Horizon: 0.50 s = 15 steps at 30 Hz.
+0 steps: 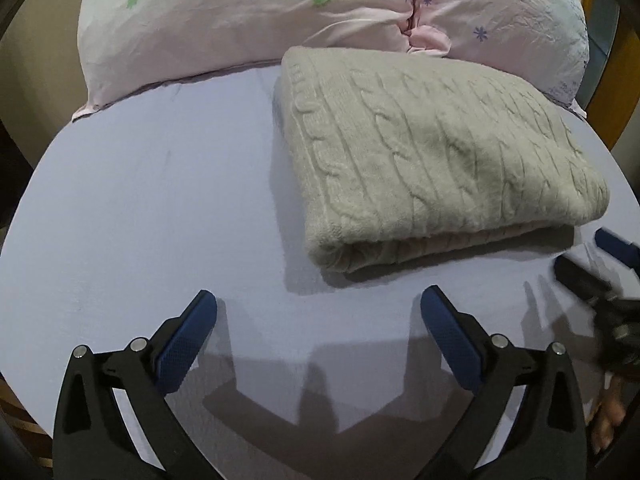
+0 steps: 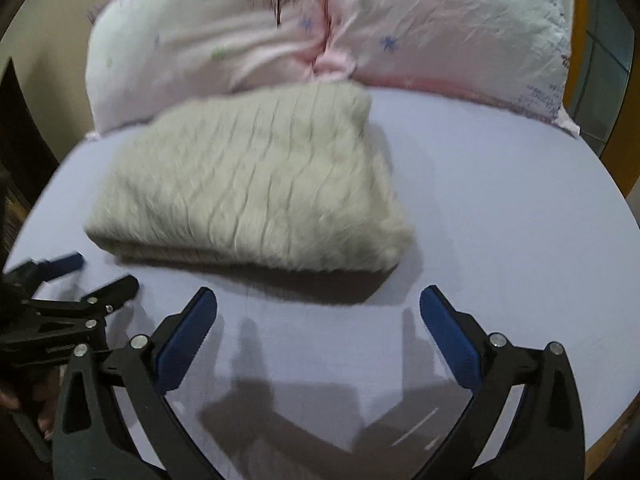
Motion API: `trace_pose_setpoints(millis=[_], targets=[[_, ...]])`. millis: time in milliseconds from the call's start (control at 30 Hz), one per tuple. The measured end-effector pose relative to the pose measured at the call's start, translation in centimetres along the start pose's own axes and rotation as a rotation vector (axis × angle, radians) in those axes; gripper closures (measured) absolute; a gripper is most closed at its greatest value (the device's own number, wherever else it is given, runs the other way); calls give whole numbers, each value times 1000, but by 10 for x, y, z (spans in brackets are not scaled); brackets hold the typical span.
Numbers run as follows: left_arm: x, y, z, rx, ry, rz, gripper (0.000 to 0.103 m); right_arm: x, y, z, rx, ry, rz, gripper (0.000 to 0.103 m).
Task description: Fold small clothes
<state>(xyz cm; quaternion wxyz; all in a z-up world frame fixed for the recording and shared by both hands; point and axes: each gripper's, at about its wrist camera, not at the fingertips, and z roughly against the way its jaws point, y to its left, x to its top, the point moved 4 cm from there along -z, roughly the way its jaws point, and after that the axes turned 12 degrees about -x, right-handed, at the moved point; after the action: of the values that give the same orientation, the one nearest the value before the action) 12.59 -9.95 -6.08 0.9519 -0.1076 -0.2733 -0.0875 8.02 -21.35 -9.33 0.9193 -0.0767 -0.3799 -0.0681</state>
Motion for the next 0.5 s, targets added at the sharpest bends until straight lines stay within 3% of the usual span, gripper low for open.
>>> trace_pose_setpoints(millis=[100, 500], targets=[[0, 3, -3, 6, 17, 17, 1, -4, 7, -5, -74, 4, 19, 2], [-7, 4, -11, 9, 68, 28, 1, -4, 7, -3, -68, 13, 10, 2]])
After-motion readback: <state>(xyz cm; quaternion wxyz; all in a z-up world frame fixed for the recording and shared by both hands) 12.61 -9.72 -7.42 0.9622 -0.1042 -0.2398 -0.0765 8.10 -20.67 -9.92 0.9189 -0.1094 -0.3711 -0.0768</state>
